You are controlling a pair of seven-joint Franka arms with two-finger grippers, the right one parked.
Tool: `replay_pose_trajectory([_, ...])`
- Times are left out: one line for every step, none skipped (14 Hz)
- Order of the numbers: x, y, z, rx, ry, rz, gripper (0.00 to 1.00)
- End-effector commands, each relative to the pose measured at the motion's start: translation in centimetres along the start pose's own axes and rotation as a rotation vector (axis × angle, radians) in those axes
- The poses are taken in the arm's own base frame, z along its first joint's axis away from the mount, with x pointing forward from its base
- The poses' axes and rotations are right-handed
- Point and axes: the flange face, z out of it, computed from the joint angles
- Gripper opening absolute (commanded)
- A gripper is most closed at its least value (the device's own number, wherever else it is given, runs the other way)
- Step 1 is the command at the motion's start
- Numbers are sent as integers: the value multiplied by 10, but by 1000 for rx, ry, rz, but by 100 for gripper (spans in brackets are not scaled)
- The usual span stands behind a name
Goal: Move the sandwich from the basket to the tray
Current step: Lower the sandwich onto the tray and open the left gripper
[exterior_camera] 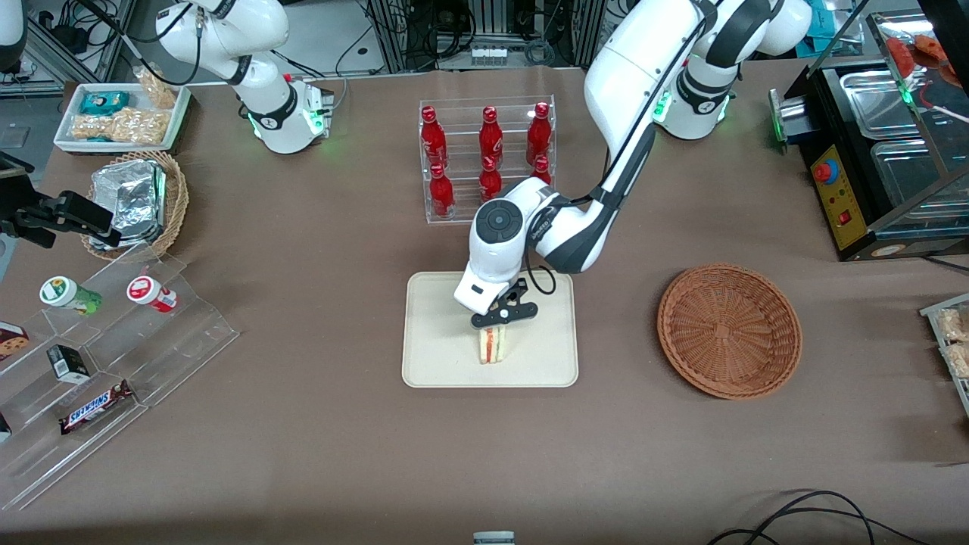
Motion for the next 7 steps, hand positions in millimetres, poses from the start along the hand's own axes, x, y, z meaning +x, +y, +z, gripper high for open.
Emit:
replay_pose_trajectory([-4,4,-52,42,24,15,100])
replay_pose_trajectory([-6,1,-78,77,31,28,100])
replay_pose_trajectory([-4,-3,-112,82,44,30,100])
replay_pose_trajectory([-5,-9,-140,89,43,27,100])
replay_pose_trajectory([-7,-19,-158,111,33,18,100])
replay_pose_trajectory([-4,-27,-174,125,27,-9,100])
replay_pose_trajectory([12,-49,-183,180,9,-54,100])
